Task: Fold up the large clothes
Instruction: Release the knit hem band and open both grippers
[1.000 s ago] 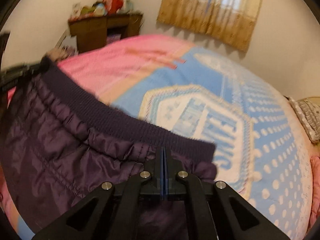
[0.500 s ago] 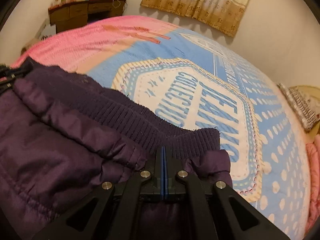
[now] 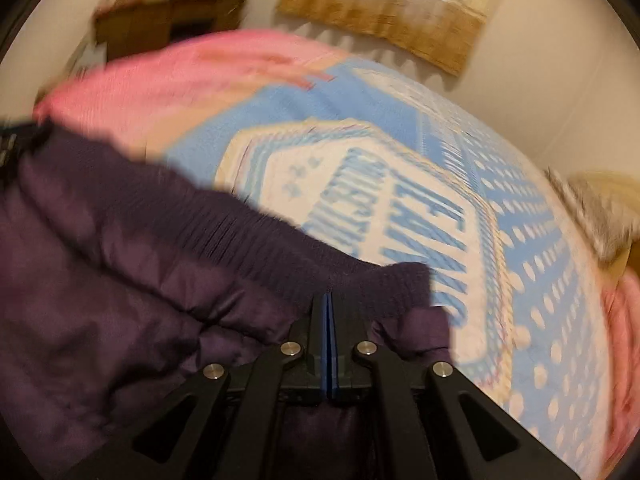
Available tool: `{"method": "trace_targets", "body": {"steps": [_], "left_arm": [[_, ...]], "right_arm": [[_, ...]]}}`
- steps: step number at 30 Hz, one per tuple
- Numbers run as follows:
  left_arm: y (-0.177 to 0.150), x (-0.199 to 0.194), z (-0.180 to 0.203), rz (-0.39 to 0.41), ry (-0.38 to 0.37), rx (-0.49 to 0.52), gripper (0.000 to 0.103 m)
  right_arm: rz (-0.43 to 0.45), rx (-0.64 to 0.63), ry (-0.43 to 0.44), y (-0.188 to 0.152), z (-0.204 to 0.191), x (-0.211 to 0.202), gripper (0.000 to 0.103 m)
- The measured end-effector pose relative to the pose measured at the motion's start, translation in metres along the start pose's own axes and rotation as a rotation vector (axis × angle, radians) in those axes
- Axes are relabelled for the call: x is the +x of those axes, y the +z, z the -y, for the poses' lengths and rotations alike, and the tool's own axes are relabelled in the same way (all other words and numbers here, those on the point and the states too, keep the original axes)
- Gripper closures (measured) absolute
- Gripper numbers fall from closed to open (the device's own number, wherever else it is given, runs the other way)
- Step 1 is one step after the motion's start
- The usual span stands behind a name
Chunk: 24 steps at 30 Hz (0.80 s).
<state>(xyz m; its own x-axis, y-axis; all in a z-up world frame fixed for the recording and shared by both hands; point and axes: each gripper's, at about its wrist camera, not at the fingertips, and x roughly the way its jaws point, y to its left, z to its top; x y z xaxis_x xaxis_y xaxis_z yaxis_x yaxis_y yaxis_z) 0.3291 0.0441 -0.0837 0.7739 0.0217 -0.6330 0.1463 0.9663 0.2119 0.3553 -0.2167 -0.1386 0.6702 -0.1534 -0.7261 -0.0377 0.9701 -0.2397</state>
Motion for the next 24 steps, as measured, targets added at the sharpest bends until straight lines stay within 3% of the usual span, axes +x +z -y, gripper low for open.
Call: {"method": "trace_targets", "body": {"steps": [2, 3, 4, 5, 6, 7, 10, 13, 19, 24], "left_arm": [[0.002, -0.039, -0.004, 0.072, -0.02, -0.052, 0.045], [0.001, -0.051, -0.004, 0.09, -0.039, -0.068, 0.039], [-0.003, -0.068, -0.002, 0.117, -0.068, -0.089, 0.031], [-0.011, -0.086, 0.005, 0.149, -0.109, -0.115, 0.023], [-0.017, -0.094, 0.013, 0.157, -0.129, -0.12, 0.02], [-0.022, -0.096, 0.02, 0.157, -0.132, -0.116, 0.014], [-0.044, -0.088, 0.049, 0.134, -0.144, -0.097, 0.012], [-0.059, -0.063, 0.068, 0.068, -0.08, -0.07, 0.012], [-0.064, -0.035, 0.064, -0.022, -0.102, -0.116, 0.007], [-0.069, -0.033, 0.071, -0.035, -0.08, -0.111, 0.005]], "right_arm": [[0.048, 0.071, 0.008, -0.002, 0.007, -0.036, 0.093], [0.053, 0.089, 0.037, -0.006, 0.006, -0.049, 0.073], [0.075, 0.117, 0.085, -0.013, 0.002, -0.068, 0.043], [0.105, 0.129, 0.105, -0.019, -0.004, -0.081, 0.032], [0.133, 0.125, 0.108, -0.025, -0.012, -0.09, 0.028], [0.152, 0.101, 0.119, -0.032, -0.026, -0.098, 0.028], [0.165, 0.077, 0.134, -0.047, -0.056, -0.098, 0.028], [0.122, 0.058, 0.132, -0.061, -0.074, -0.077, 0.028], [0.113, 0.074, 0.125, -0.07, -0.073, -0.047, 0.026], [0.109, 0.083, 0.138, -0.074, -0.073, -0.043, 0.026]]}}
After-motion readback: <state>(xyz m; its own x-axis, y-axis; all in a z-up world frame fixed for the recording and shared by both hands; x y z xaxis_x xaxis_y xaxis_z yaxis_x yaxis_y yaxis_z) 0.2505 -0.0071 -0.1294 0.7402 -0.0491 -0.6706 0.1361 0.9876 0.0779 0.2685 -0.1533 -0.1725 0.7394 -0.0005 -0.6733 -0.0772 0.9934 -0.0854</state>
